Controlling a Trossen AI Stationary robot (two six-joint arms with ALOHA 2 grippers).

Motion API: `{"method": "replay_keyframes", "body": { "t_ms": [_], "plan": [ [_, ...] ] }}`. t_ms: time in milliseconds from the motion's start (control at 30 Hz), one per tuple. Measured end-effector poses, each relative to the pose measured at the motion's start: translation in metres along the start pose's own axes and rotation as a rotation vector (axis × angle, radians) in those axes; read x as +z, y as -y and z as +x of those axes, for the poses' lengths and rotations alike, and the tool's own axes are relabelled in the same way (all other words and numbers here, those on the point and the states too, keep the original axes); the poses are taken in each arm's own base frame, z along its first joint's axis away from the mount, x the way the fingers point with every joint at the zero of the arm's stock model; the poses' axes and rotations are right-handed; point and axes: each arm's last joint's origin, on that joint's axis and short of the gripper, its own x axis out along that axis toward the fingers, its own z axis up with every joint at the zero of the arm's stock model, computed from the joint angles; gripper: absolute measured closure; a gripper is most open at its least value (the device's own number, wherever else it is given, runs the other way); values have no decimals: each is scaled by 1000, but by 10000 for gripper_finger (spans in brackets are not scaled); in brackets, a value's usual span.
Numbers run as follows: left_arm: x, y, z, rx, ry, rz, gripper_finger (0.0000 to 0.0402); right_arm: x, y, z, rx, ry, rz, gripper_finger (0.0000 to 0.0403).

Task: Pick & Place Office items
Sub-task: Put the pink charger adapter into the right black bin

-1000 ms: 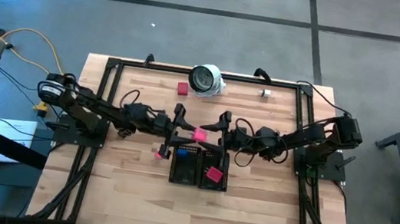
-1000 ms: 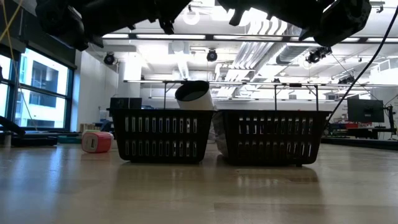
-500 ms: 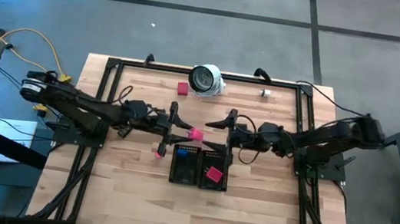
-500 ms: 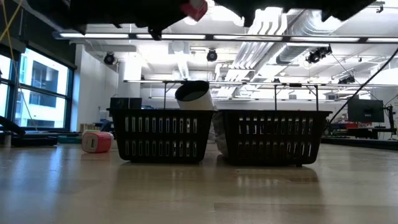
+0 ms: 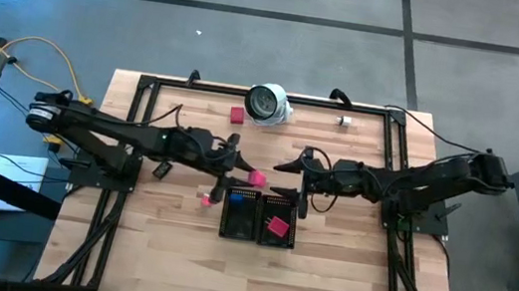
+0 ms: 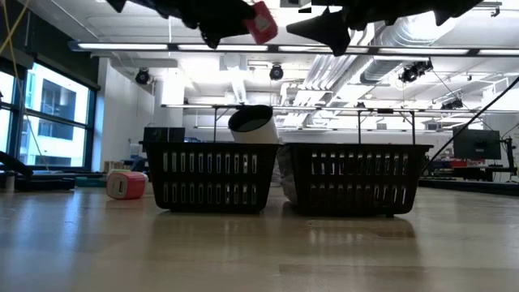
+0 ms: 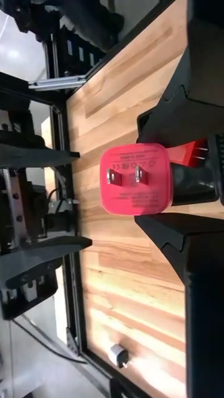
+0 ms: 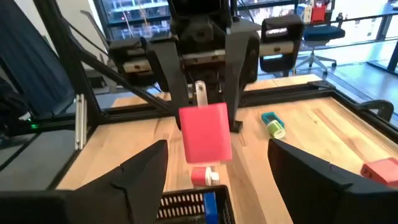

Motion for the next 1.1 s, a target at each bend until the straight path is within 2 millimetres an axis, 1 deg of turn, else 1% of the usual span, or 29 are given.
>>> {"method": "replay_keyframes", "body": {
  "t_ms": [200,400,500,667,800,1100],
  "plan": [
    [-1,-2,14,-4,-29,-2,260,-1,0,1,-2,-4,18,140],
    [8,-3,21,-9,-33,7,260,-14,1,10,-12,-59,15,140],
    [11,-3,20,-12,-66,5,260,-18,1,12,-14,-70,13,141],
    [15,-3,21,-19,-78,3,260,-17,1,12,-13,-64,13,141],
    [15,-4,21,-51,-78,-10,260,-16,3,13,-12,-57,12,141],
    [12,-5,20,-55,-102,-30,260,-11,3,13,8,-13,19,141]
  ]
}}
